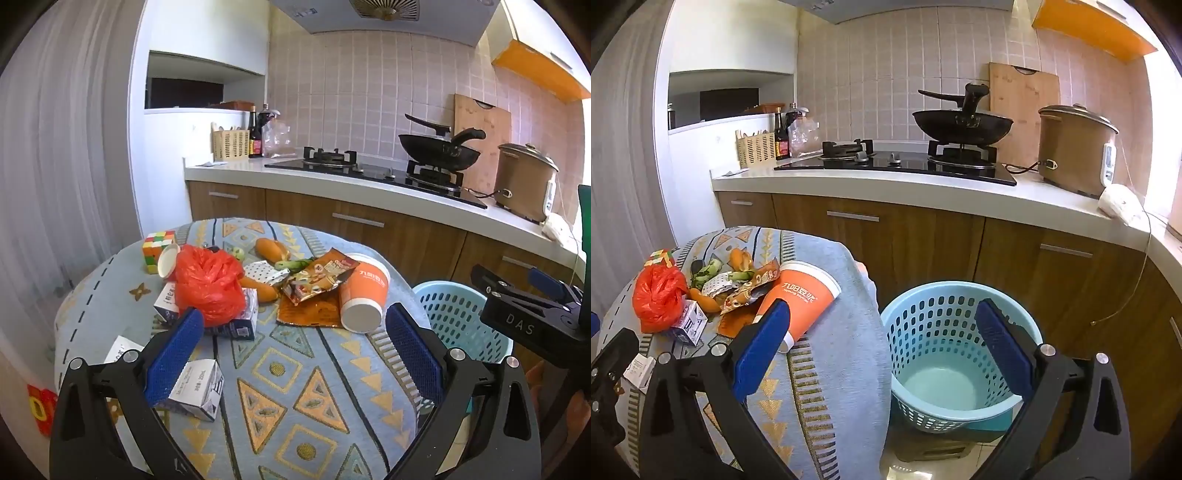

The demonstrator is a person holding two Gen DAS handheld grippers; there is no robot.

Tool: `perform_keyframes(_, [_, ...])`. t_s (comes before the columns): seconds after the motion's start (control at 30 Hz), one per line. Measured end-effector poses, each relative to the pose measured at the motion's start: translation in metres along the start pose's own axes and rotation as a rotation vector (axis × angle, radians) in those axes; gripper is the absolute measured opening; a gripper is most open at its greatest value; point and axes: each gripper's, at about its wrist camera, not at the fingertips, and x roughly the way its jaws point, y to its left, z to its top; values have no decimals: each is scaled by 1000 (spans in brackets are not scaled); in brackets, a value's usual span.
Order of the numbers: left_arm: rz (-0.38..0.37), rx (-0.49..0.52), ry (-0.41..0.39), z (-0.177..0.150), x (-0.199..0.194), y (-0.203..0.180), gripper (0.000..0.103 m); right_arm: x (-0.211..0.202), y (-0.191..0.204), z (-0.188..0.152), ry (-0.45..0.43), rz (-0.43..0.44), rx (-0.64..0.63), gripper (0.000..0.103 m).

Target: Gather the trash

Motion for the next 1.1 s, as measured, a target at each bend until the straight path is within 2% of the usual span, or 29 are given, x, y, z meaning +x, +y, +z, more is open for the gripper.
perform_keyframes(0.87, [-1,4,-2,2,-12,-9,95,3,2,-1,23,3,-5,95])
perform_keyframes(0.9, [-8,-2,-3,-1,-6,0,95,3,2,-2,24,4,-5,95])
perform_keyframes(1.1, [-7,-1,-2,-2,-7,-2,95,4,3,-2,23,0,-5,95])
